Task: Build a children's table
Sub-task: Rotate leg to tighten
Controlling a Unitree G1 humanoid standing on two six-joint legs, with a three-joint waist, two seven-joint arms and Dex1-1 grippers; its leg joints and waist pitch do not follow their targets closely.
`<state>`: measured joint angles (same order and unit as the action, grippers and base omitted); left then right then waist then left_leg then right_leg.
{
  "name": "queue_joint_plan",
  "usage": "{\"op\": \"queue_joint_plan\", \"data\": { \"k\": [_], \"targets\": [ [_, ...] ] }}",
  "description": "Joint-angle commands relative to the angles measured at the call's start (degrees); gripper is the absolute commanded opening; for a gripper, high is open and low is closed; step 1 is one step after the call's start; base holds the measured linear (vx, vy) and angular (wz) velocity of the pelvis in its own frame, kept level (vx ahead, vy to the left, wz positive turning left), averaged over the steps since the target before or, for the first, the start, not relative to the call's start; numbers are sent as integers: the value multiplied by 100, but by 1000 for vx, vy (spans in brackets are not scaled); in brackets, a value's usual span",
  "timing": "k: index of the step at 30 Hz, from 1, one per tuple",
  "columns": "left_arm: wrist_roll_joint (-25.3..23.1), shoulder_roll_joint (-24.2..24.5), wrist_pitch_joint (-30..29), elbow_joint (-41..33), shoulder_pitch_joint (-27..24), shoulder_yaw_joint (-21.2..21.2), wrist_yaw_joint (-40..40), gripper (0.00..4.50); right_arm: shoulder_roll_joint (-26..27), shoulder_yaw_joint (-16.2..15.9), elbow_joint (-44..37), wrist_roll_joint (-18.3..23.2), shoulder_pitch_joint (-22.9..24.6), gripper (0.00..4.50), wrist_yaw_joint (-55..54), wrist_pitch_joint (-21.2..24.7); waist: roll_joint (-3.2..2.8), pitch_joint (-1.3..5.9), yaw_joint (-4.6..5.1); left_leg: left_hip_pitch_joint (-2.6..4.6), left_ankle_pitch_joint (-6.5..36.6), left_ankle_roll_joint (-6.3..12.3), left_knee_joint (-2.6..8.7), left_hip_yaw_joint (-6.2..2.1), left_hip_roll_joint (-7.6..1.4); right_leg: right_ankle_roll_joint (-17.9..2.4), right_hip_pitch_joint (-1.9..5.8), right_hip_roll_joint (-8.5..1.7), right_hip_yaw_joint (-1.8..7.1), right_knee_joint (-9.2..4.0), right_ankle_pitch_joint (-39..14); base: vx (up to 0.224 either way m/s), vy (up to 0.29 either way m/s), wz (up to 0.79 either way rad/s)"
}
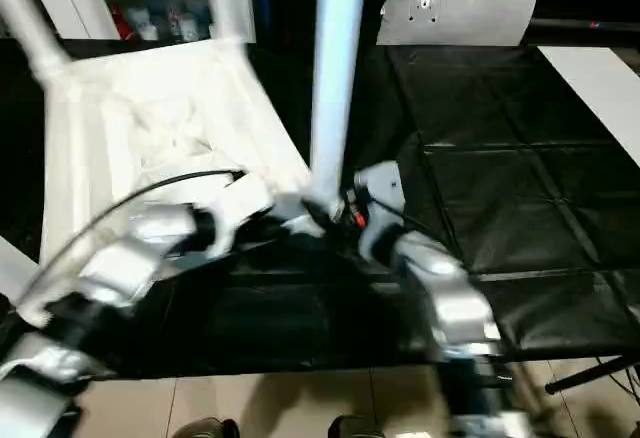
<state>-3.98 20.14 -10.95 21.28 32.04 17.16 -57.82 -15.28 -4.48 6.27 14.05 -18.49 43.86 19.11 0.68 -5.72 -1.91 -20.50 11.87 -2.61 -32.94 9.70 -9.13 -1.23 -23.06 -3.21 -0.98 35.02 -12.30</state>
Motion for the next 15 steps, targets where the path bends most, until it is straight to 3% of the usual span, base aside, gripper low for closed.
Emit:
{"op": "queue_joint_plan", "data": {
  "k": [1,4,6,8,12,15],
  "targets": [
    [357,179,602,26,-99,216,-917,0,-379,-173,-145,203,-89,402,1042,-157,59,282,-4,0,421,654,345,-86,-365,-1370,311,-475,263,-392,-277,0,0,0],
    [532,312,682,11,-116,190,-1347,0,-674,-246,-91,252,-148,406,1553,-300,51,305,-6,14,200,736,326,-83,-383,-1506,301,-474,247,-327,169,0,0,0],
    [659,588,867,-33,-149,317,-2016,0,-1069,-438,-17,348,-233,406,2438,-435,68,318,-6,17,12,845,304,-70,-380,-1622,303,-472,243,-292,511,0,0,0],
    [697,730,941,-74,-181,415,-2356,0,-1220,-542,41,451,-307,406,2884,-402,63,324,-38,3,-198,1059,265,-59,-385,-1717,305,-478,243,-238,882,0,0,0],
    [730,879,1071,-129,-208,551,-2734,0,-1321,-643,166,591,-435,381,3347,-313,67,315,-95,0,-196,1115,255,-51,-427,-1816,275,-479,205,-216,779,0,0,0],
    [724,945,1217,-124,-187,634,-2978,0,-1391,-755,307,644,-564,362,3755,-283,73,292,-144,19,54,977,270,-45,-442,-1812,252,-495,208,-252,266,0,0,0]
  ]
}}
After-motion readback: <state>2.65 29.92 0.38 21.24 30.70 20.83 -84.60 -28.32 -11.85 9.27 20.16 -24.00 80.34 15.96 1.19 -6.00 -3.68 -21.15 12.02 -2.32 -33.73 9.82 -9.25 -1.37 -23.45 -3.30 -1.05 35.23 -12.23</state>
